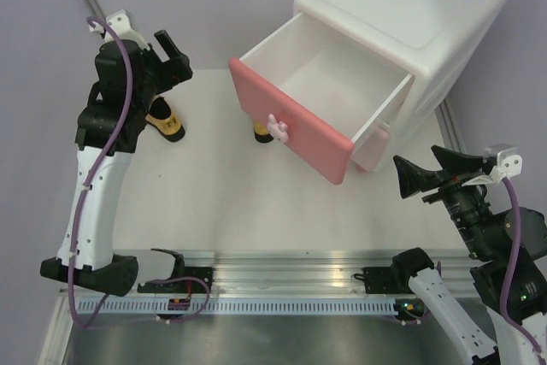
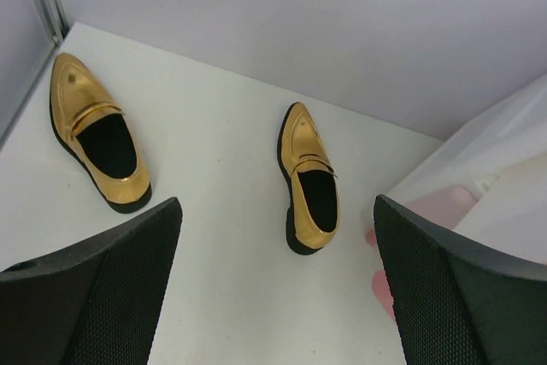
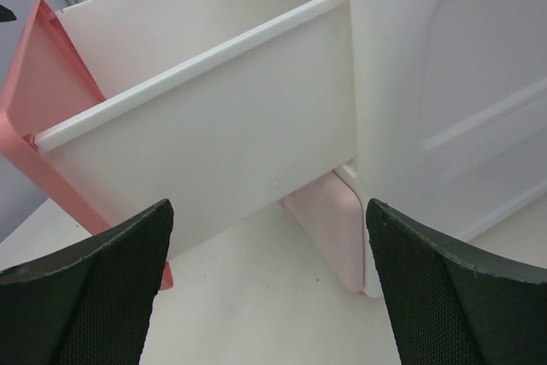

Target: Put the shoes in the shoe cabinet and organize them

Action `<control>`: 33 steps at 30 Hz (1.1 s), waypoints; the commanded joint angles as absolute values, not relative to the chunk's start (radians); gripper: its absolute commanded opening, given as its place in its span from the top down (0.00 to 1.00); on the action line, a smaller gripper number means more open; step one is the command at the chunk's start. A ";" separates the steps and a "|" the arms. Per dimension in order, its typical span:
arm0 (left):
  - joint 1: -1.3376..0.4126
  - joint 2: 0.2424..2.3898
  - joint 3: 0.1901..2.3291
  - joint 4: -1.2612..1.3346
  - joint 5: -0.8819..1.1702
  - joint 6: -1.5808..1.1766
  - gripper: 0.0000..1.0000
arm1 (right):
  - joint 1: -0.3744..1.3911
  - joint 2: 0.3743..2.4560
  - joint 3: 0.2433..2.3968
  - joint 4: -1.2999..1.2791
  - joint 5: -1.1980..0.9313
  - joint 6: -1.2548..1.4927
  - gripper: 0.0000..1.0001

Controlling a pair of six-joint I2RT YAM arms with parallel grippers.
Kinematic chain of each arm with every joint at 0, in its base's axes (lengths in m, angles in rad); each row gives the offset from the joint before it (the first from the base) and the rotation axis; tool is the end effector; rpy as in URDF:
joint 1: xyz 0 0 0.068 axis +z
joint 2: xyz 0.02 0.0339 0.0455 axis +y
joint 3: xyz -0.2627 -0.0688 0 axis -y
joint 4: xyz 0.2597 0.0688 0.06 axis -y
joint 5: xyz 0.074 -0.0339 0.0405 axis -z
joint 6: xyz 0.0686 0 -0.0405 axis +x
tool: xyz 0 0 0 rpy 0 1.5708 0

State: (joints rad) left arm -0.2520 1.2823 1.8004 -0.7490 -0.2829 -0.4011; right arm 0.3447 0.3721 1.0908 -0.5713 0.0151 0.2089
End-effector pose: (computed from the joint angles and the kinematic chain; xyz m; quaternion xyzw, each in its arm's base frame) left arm 0.2733 -0.0506 0.5141 -0.1451 0.7674 -0.0925 0.6177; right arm 0.0684 0.0235 0.4461 -0.0386 0.6520 0.2022 0.7298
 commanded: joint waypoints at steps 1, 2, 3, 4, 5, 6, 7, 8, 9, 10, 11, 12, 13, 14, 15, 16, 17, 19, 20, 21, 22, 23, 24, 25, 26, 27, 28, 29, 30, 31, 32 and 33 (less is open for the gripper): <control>-0.167 1.315 1.723 -0.692 -0.118 -0.538 0.05 | 0.345 0.359 1.086 -0.583 0.015 0.219 0.02; -0.152 1.324 1.701 -0.664 -0.095 -0.551 0.05 | 0.345 0.354 1.085 -0.583 0.017 0.221 0.02; -0.149 1.347 1.681 -0.654 -0.080 -0.564 0.05 | 0.345 0.356 1.083 -0.584 0.020 0.224 0.02; -0.149 1.361 1.646 -0.640 -0.066 -0.590 0.05 | 0.347 0.354 1.078 -0.584 0.021 0.225 0.02; -0.149 1.376 1.629 -0.617 -0.034 -0.604 0.05 | 0.345 0.353 1.077 -0.587 0.021 0.229 0.02; -0.149 1.414 1.614 -0.606 -0.017 -0.618 0.05 | 0.347 0.353 1.074 -0.586 0.023 0.232 0.02; -0.149 1.431 1.582 -0.591 -0.005 -0.644 0.05 | 0.345 0.353 1.072 -0.587 0.021 0.232 0.02; -0.150 1.456 1.566 -0.574 0.038 -0.656 0.06 | 0.345 0.351 1.071 -0.586 0.025 0.233 0.02; -0.149 1.477 1.554 -0.546 0.054 -0.670 0.06 | 0.345 0.350 1.068 -0.587 0.025 0.236 0.02; -0.150 1.524 1.533 -0.532 0.069 -0.692 0.07 | 0.345 0.351 1.065 -0.588 0.029 0.236 0.02; -0.152 1.549 1.528 -0.523 0.104 -0.699 0.07 | 0.347 0.350 1.065 -0.589 0.032 0.238 0.02; -0.155 1.574 1.529 -0.512 0.118 -0.709 0.07 | 0.345 0.353 1.065 -0.588 0.034 0.238 0.02; -0.163 1.621 1.531 -0.503 0.123 -0.719 0.08 | 0.345 0.354 1.065 -0.589 0.037 0.238 0.02; -0.184 1.641 1.531 -0.493 0.117 -0.719 0.08 | 0.345 0.356 1.065 -0.594 0.041 0.238 0.02; -0.198 1.667 1.535 -0.479 0.109 -0.721 0.08 | 0.345 0.356 1.065 -0.597 0.046 0.236 0.02; -0.221 1.716 1.551 -0.466 0.104 -0.724 0.08 | 0.345 0.359 1.063 -0.597 0.052 0.236 0.02; -0.230 1.750 1.565 -0.463 0.100 -0.727 0.09 | 0.347 0.360 1.063 -0.598 0.055 0.236 0.02; -0.251 1.837 1.617 -0.463 0.084 -0.733 0.10 | 0.347 0.364 1.062 -0.598 0.057 0.236 0.02; -0.256 1.860 1.634 -0.463 0.074 -0.735 0.10 | 0.345 0.367 1.062 -0.601 0.058 0.238 0.02; -0.261 1.887 1.664 -0.463 0.060 -0.736 0.12 | 0.347 0.367 1.062 -0.601 0.060 0.238 0.02; -0.270 1.913 1.678 -0.463 0.048 -0.739 0.12 | 0.345 0.367 1.060 -0.604 0.061 0.239 0.02; -0.271 1.954 1.690 -0.463 0.035 -0.744 0.14 | 0.345 0.367 1.060 -0.604 0.067 0.242 0.02; -0.276 1.977 1.718 -0.463 0.031 -0.749 0.14 | 0.347 0.365 1.058 -0.606 0.071 0.242 0.02; -0.282 1.999 1.733 -0.463 0.023 -0.749 0.15 | 0.345 0.364 1.057 -0.606 0.075 0.244 0.02; -0.287 2.035 1.746 -0.465 0.017 -0.746 0.17 | 0.345 0.362 1.054 -0.609 0.083 0.245 0.02; -0.293 2.052 1.770 -0.463 0.008 -0.741 0.18 | 0.345 0.362 1.054 -0.611 0.089 0.245 0.02; -0.302 2.066 1.781 -0.465 0.005 -0.738 0.19 | 0.345 0.364 1.054 -0.612 0.092 0.247 0.02; -0.307 2.081 1.789 -0.471 -0.024 -0.735 0.21 | 0.345 0.364 1.054 -0.612 0.095 0.245 0.02; -0.310 2.103 1.795 -0.474 -0.034 -0.735 0.22 | 0.345 0.364 1.055 -0.614 0.100 0.245 0.02; -0.314 2.112 1.795 -0.477 -0.041 -0.735 0.25 | 0.347 0.364 1.055 -0.614 0.106 0.245 0.02; -0.314 2.120 1.793 -0.483 -0.041 -0.736 0.27 | 0.345 0.364 1.055 -0.615 0.107 0.247 0.02; -0.314 2.132 1.789 -0.485 -0.041 -0.738 0.28 | 0.345 0.364 1.055 -0.615 0.112 0.245 0.02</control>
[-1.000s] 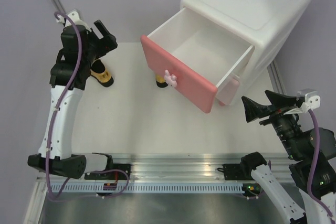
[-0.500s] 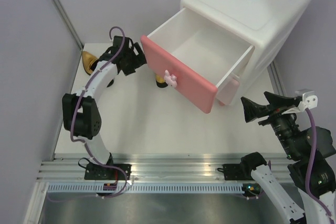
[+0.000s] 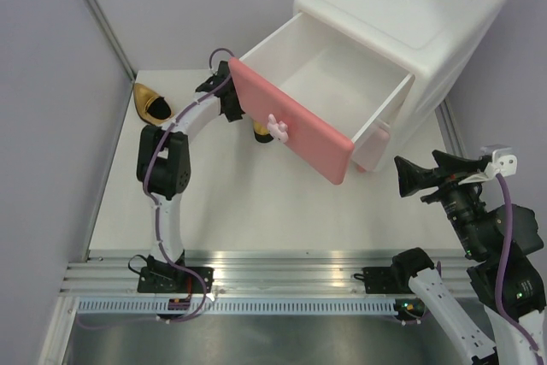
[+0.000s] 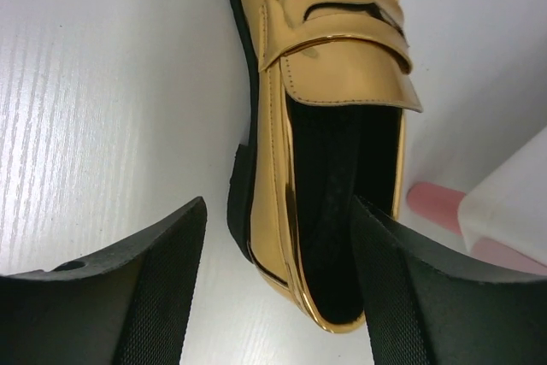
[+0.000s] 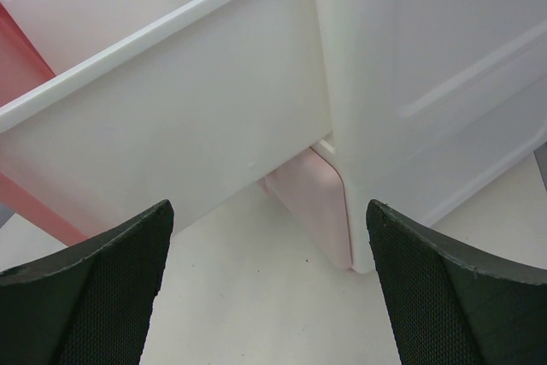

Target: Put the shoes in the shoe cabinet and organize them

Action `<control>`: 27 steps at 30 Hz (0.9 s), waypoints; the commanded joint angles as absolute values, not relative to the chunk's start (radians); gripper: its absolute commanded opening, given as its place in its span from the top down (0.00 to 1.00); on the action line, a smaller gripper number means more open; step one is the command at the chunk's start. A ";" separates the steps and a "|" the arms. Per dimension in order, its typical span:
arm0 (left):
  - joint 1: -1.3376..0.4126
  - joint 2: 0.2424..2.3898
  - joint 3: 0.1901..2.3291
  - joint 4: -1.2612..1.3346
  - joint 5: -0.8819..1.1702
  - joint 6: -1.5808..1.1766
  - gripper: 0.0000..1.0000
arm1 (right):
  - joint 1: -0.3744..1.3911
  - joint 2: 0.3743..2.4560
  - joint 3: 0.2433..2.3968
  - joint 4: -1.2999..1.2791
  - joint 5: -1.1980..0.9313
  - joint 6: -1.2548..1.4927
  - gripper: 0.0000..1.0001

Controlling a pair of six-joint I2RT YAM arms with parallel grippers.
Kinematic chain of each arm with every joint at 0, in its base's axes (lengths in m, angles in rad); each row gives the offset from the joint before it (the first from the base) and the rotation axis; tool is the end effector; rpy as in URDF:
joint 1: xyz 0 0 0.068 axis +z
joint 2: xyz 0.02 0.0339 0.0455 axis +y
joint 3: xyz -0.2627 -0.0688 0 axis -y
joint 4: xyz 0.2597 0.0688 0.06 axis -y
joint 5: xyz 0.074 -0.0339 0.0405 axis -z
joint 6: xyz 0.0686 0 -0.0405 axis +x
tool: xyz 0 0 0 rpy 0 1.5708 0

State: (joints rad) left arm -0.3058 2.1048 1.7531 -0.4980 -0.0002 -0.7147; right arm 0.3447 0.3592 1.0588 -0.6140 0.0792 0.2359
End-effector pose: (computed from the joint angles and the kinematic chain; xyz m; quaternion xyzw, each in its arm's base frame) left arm 0.4886 -0.1542 0.1994 -0.1900 0.9162 -0.1722 0.3079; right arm 0.0734 0.0206 0.4311 -0.0076 0.6763 0.1851 0.7130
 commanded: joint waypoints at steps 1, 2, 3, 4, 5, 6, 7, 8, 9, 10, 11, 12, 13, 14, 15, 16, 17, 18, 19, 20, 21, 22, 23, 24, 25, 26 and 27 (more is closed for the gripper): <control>-0.319 2.135 1.787 -0.486 -0.044 -0.736 0.29 | 0.345 0.364 1.055 -0.617 0.117 0.247 0.02; -0.321 2.140 1.784 -0.488 -0.049 -0.736 0.32 | 0.345 0.362 1.054 -0.618 0.118 0.248 0.02; -0.322 2.146 1.781 -0.491 -0.054 -0.733 0.32 | 0.345 0.362 1.052 -0.618 0.118 0.250 0.02; -0.324 2.155 1.782 -0.491 -0.055 -0.732 0.33 | 0.347 0.359 1.049 -0.618 0.123 0.252 0.02; -0.325 2.158 1.784 -0.495 -0.054 -0.732 0.34 | 0.345 0.356 1.046 -0.617 0.124 0.253 0.02; -0.325 2.160 1.784 -0.499 -0.055 -0.730 0.37 | 0.345 0.357 1.046 -0.617 0.124 0.253 0.02; -0.328 2.166 1.784 -0.500 -0.060 -0.729 0.38 | 0.345 0.356 1.046 -0.617 0.123 0.255 0.02; -0.331 2.171 1.784 -0.499 -0.061 -0.727 0.39 | 0.345 0.356 1.045 -0.617 0.126 0.255 0.02; -0.331 2.174 1.787 -0.502 -0.064 -0.721 0.40 | 0.345 0.356 1.043 -0.618 0.126 0.255 0.02; -0.334 2.184 1.789 -0.502 -0.067 -0.719 0.41 | 0.345 0.356 1.042 -0.615 0.127 0.256 0.02; -0.334 2.189 1.790 -0.502 -0.066 -0.718 0.45 | 0.345 0.356 1.039 -0.614 0.126 0.256 0.02; -0.334 2.195 1.796 -0.503 -0.067 -0.715 0.46 | 0.345 0.354 1.037 -0.614 0.129 0.256 0.02; -0.333 2.200 1.801 -0.503 -0.074 -0.712 0.47 | 0.345 0.354 1.035 -0.612 0.129 0.258 0.02; -0.334 2.207 1.804 -0.506 -0.074 -0.709 0.52 | 0.345 0.354 1.035 -0.612 0.127 0.259 0.02; -0.334 2.213 1.804 -0.506 -0.074 -0.707 0.54 | 0.345 0.354 1.035 -0.612 0.127 0.259 0.02; -0.334 2.218 1.807 -0.509 -0.068 -0.707 0.55 | 0.345 0.354 1.035 -0.612 0.127 0.259 0.02; -0.334 2.229 1.810 -0.511 -0.066 -0.706 0.55 | 0.345 0.357 1.035 -0.612 0.127 0.261 0.02; -0.334 2.233 1.812 -0.511 -0.064 -0.706 0.57 | 0.345 0.359 1.035 -0.612 0.126 0.261 0.02; -0.334 2.237 1.810 -0.512 -0.063 -0.704 0.59 | 0.345 0.362 1.037 -0.612 0.126 0.261 0.02; -0.336 2.237 1.809 -0.512 -0.064 -0.703 0.65 | 0.345 0.364 1.038 -0.612 0.124 0.259 0.02; -0.336 2.235 1.810 -0.512 -0.067 -0.703 0.69 | 0.345 0.367 1.040 -0.612 0.124 0.256 0.02; -0.336 2.232 1.809 -0.512 -0.069 -0.701 0.78 | 0.345 0.370 1.046 -0.615 0.124 0.258 0.02; -0.336 2.229 1.807 -0.514 -0.071 -0.696 0.82 | 0.347 0.373 1.046 -0.617 0.126 0.256 0.02; -0.336 2.215 1.807 -0.515 -0.078 -0.693 0.88 | 0.345 0.376 1.048 -0.615 0.123 0.256 0.02; -0.334 2.207 1.806 -0.515 -0.084 -0.689 0.94 | 0.345 0.376 1.049 -0.612 0.123 0.253 0.02; -0.334 2.195 1.804 -0.521 -0.090 -0.678 0.97 | 0.347 0.376 1.049 -0.612 0.121 0.253 0.02; -0.333 2.171 1.801 -0.523 -0.110 -0.672 0.98 | 0.347 0.376 1.049 -0.609 0.123 0.252 0.02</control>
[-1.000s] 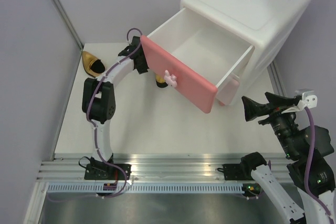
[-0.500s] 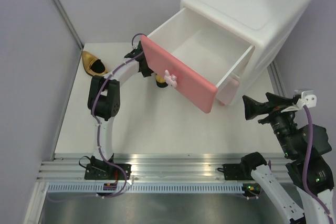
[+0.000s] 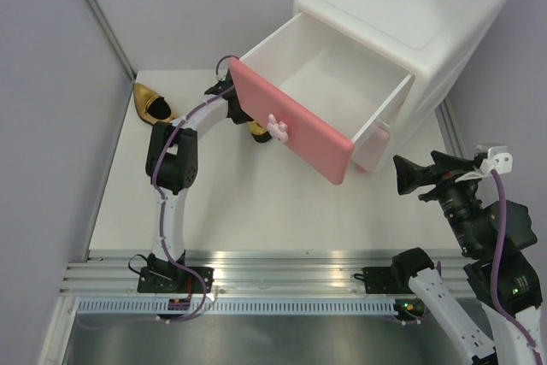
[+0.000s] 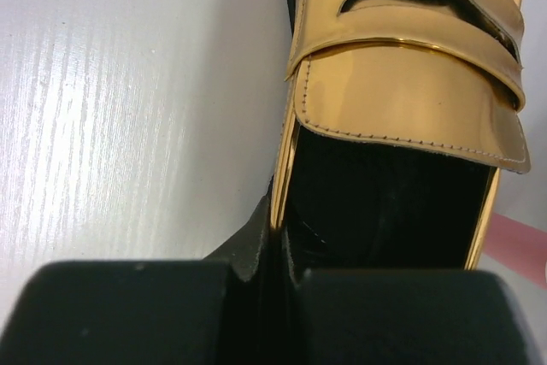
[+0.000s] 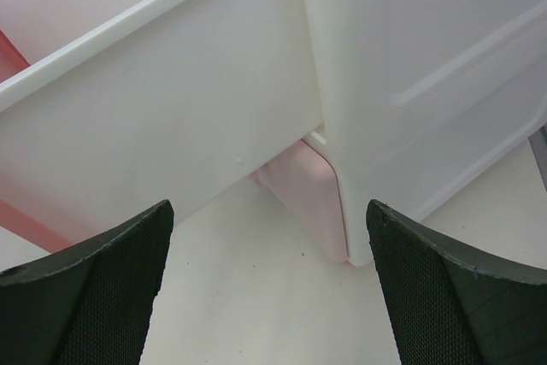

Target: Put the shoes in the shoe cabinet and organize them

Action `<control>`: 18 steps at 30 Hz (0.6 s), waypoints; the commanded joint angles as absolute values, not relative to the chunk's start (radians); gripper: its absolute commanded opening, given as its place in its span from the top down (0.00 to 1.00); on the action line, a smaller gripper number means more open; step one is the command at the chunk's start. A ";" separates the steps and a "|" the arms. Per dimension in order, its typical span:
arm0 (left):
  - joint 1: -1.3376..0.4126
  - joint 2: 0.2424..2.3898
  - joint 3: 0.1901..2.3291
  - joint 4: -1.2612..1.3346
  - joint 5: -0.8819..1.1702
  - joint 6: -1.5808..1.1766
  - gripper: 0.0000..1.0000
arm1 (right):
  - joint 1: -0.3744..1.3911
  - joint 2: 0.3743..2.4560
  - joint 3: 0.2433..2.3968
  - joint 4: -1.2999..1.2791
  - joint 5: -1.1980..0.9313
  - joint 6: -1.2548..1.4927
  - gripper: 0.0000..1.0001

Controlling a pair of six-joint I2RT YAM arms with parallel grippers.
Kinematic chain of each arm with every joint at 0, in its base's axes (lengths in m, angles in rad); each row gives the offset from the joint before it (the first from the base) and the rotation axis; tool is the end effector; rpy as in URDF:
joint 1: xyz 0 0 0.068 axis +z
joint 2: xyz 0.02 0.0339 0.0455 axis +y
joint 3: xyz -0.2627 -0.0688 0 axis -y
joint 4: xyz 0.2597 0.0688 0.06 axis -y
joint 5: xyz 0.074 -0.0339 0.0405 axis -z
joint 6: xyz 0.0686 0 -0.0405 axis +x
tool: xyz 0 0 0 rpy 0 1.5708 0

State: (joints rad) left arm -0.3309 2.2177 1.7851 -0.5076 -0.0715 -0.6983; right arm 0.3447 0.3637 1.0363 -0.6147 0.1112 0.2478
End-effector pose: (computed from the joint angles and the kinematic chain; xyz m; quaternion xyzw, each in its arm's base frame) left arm 0.4964 -0.1654 0.1537 -0.1844 0.9321 -0.1230 0.2865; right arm 0.0799 0.0206 0.4239 0.0072 0.6864 0.1755 0.7057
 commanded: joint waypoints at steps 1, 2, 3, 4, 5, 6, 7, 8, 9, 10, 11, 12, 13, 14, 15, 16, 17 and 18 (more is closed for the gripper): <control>-0.333 2.155 1.798 -0.528 -0.120 -0.666 0.98 | 0.345 0.376 1.049 -0.607 0.121 0.250 0.02; -0.328 2.140 1.790 -0.537 -0.129 -0.655 0.98 | 0.345 0.376 1.048 -0.607 0.120 0.250 0.02; -0.321 2.100 1.784 -0.540 -0.155 -0.650 0.98 | 0.345 0.374 1.049 -0.609 0.120 0.245 0.02; -0.313 2.080 1.775 -0.543 -0.167 -0.647 0.98 | 0.345 0.373 1.049 -0.606 0.121 0.244 0.02; -0.296 2.059 1.758 -0.551 -0.179 -0.640 0.98 | 0.345 0.367 1.048 -0.606 0.120 0.244 0.02; -0.287 2.015 1.750 -0.551 -0.198 -0.635 0.98 | 0.345 0.367 1.046 -0.606 0.120 0.241 0.02; -0.278 1.993 1.740 -0.554 -0.207 -0.620 0.98 | 0.345 0.365 1.046 -0.607 0.121 0.238 0.02; -0.262 1.967 1.738 -0.558 -0.218 -0.609 0.98 | 0.345 0.362 1.045 -0.607 0.118 0.236 0.02; -0.258 1.944 1.738 -0.563 -0.245 -0.597 0.98 | 0.347 0.359 1.042 -0.609 0.118 0.233 0.02; -0.252 1.900 1.743 -0.569 -0.259 -0.571 0.98 | 0.345 0.359 1.042 -0.609 0.115 0.224 0.02; -0.244 1.876 1.746 -0.574 -0.284 -0.558 0.98 | 0.345 0.357 1.040 -0.609 0.115 0.221 0.02; -0.241 1.856 1.749 -0.580 -0.297 -0.548 0.98 | 0.345 0.356 1.040 -0.609 0.114 0.221 0.02; -0.239 1.809 1.761 -0.583 -0.310 -0.529 0.98 | 0.345 0.356 1.040 -0.604 0.106 0.215 0.02; -0.239 1.789 1.767 -0.594 -0.334 -0.520 0.98 | 0.347 0.354 1.040 -0.600 0.101 0.210 0.02; -0.239 1.746 1.778 -0.600 -0.345 -0.512 0.98 | 0.345 0.354 1.042 -0.597 0.097 0.204 0.02; -0.239 1.726 1.782 -0.604 -0.362 -0.509 0.98 | 0.345 0.354 1.042 -0.591 0.084 0.203 0.02; -0.239 1.703 1.786 -0.609 -0.370 -0.508 0.98 | 0.345 0.354 1.043 -0.591 0.080 0.198 0.02; -0.239 1.680 1.787 -0.612 -0.379 -0.508 0.98 | 0.345 0.354 1.045 -0.589 0.072 0.196 0.02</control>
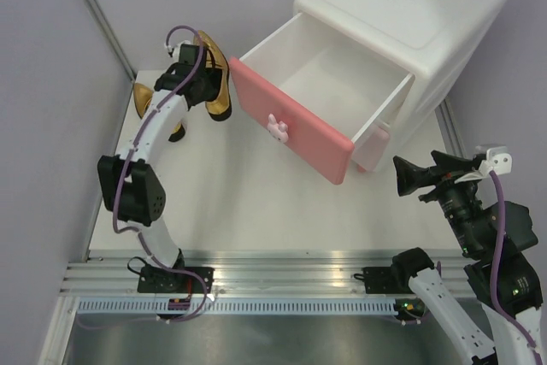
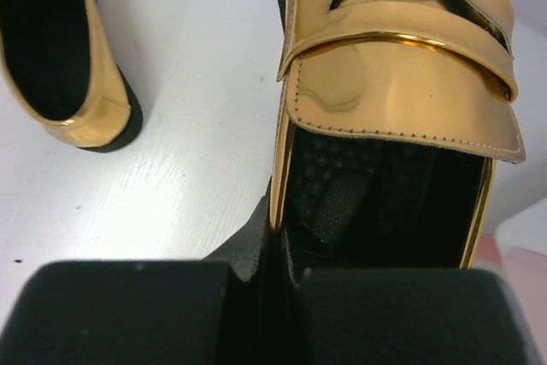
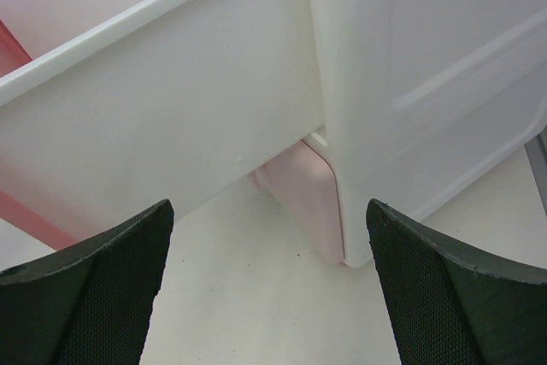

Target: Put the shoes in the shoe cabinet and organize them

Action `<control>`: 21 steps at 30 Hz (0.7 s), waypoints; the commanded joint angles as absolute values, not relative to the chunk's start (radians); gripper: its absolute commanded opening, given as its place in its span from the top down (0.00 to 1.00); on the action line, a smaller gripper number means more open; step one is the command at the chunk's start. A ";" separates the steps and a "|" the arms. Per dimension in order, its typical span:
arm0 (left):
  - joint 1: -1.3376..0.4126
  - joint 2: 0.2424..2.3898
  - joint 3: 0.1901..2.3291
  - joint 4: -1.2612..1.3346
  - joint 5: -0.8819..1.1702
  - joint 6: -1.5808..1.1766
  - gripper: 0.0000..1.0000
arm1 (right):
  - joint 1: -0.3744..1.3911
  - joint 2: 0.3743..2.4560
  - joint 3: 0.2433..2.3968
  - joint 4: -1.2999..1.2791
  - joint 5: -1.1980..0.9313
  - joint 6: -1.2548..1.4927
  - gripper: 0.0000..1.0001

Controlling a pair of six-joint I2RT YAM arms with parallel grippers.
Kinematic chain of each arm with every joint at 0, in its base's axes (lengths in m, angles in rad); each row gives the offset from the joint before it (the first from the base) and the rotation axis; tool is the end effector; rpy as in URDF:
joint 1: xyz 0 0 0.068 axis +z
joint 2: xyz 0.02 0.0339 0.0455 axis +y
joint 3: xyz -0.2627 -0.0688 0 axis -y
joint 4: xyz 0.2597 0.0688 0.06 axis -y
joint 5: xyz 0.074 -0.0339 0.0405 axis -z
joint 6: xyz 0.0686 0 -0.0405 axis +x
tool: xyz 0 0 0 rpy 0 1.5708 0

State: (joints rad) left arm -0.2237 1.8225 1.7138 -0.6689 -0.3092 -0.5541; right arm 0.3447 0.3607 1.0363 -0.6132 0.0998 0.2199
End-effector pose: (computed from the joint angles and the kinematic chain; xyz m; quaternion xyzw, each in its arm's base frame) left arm 0.4428 -0.0793 0.3016 -0.2085 0.8892 -0.0133 0.4070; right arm 0.0788 0.0210 0.4243 -0.0064 0.6848 0.1700 0.7086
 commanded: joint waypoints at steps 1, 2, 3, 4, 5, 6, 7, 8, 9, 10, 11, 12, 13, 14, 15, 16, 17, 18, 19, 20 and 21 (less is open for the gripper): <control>-0.239 1.637 1.789 -0.615 -0.391 -0.505 0.98 | 0.345 0.354 1.046 -0.589 0.065 0.192 0.02; -0.239 1.616 1.792 -0.617 -0.418 -0.505 0.98 | 0.345 0.354 1.049 -0.589 0.048 0.190 0.02; -0.239 1.594 1.795 -0.623 -0.434 -0.502 0.98 | 0.345 0.353 1.051 -0.588 0.040 0.189 0.02; -0.239 1.547 1.798 -0.621 -0.457 -0.500 0.98 | 0.345 0.353 1.051 -0.589 0.034 0.187 0.02; -0.239 1.528 1.801 -0.621 -0.466 -0.497 0.98 | 0.345 0.351 1.051 -0.592 0.022 0.186 0.02; -0.239 1.504 1.812 -0.621 -0.475 -0.494 0.98 | 0.345 0.350 1.049 -0.594 0.017 0.184 0.02; -0.238 1.485 1.818 -0.621 -0.485 -0.494 0.98 | 0.347 0.347 1.048 -0.595 0.012 0.183 0.02; -0.239 1.442 1.825 -0.621 -0.495 -0.494 0.98 | 0.345 0.344 1.048 -0.600 0.009 0.183 0.02; -0.239 1.424 1.844 -0.621 -0.500 -0.492 0.98 | 0.345 0.342 1.046 -0.601 0.003 0.183 0.02; -0.241 1.405 1.854 -0.621 -0.499 -0.491 0.98 | 0.345 0.336 1.043 -0.603 0.005 0.183 0.02; -0.241 1.387 1.867 -0.623 -0.494 -0.489 0.98 | 0.345 0.331 1.040 -0.604 0.003 0.183 0.02; -0.242 1.356 1.885 -0.623 -0.491 -0.492 0.98 | 0.345 0.328 1.037 -0.606 0.005 0.184 0.02; -0.244 1.338 1.893 -0.623 -0.483 -0.497 0.98 | 0.345 0.322 1.034 -0.604 0.003 0.184 0.02; -0.244 1.324 1.899 -0.621 -0.457 -0.503 0.98 | 0.345 0.318 1.031 -0.606 0.005 0.186 0.02; -0.244 1.304 1.919 -0.621 -0.440 -0.511 0.98 | 0.345 0.316 1.026 -0.606 0.005 0.186 0.02; -0.253 1.296 1.928 -0.621 -0.410 -0.512 0.98 | 0.345 0.313 1.025 -0.607 0.005 0.186 0.02; -0.259 1.289 1.939 -0.623 -0.400 -0.514 0.98 | 0.345 0.313 1.023 -0.607 -0.021 0.186 0.02; -0.268 1.279 1.962 -0.621 -0.391 -0.512 0.98 | 0.345 0.311 1.022 -0.607 -0.025 0.187 0.02; -0.288 1.276 1.976 -0.623 -0.387 -0.509 0.98 | 0.345 0.308 1.022 -0.609 -0.028 0.187 0.02; -0.301 1.270 2.000 -0.623 -0.377 -0.508 0.98 | 0.345 0.308 1.020 -0.606 -0.029 0.189 0.02; -0.313 1.267 2.014 -0.623 -0.370 -0.508 0.98 | 0.347 0.305 1.020 -0.606 -0.029 0.189 0.02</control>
